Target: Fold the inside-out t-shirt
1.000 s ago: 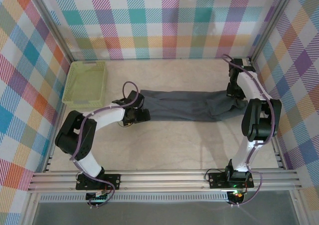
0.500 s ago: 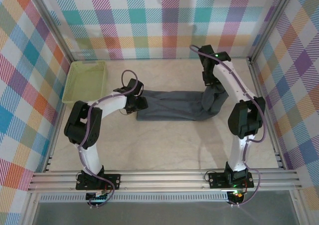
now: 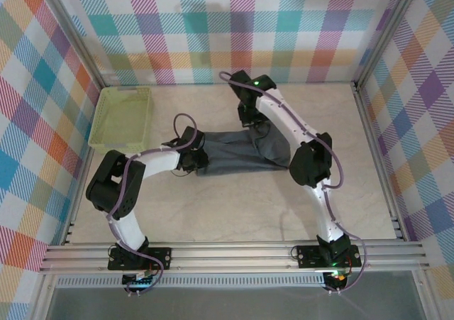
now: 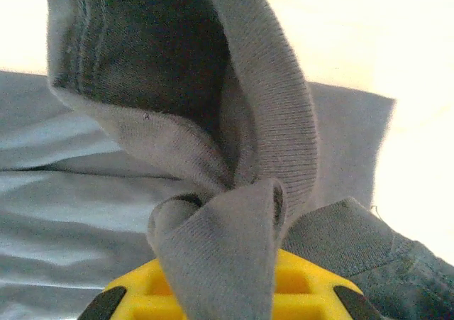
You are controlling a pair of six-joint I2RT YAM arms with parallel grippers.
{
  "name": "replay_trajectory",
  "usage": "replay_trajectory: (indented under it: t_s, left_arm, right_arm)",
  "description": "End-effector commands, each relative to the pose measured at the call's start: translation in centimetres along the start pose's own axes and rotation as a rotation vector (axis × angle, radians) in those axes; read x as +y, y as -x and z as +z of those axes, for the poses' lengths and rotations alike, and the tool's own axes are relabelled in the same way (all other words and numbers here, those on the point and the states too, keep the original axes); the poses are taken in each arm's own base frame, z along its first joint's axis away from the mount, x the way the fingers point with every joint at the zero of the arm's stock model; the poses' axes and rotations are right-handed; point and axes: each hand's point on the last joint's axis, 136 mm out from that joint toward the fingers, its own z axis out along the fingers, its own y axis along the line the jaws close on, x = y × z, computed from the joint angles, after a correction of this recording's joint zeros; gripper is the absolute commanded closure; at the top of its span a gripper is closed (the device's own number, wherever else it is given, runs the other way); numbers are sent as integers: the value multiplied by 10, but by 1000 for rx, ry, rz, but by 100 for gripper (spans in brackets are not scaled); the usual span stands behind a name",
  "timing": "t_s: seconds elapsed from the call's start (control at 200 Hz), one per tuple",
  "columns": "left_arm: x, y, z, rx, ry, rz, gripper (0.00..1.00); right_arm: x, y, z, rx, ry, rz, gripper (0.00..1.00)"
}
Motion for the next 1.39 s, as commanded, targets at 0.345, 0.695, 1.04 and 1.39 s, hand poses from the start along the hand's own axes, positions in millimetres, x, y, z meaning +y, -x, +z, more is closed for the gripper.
replay_trajectory:
  t_s: [0.345,0.695,1.04,1.39]
  left_arm:
    - [3,-67,-8,83,-20,-10,81]
    - [37,-37,-27,4,60,-56,82]
    - [47,-43,-24,11,70,-65,84]
    - [100,-22,-84,-170,233,-176,74]
  right_arm:
    - [92,-17,-16,14,195,-61,100]
    - [131,-31,-20,21,245,-116,98]
    - [166,-46,-18,49,325,-134,79]
    - [141,-29,-105,-118,398,-141,43]
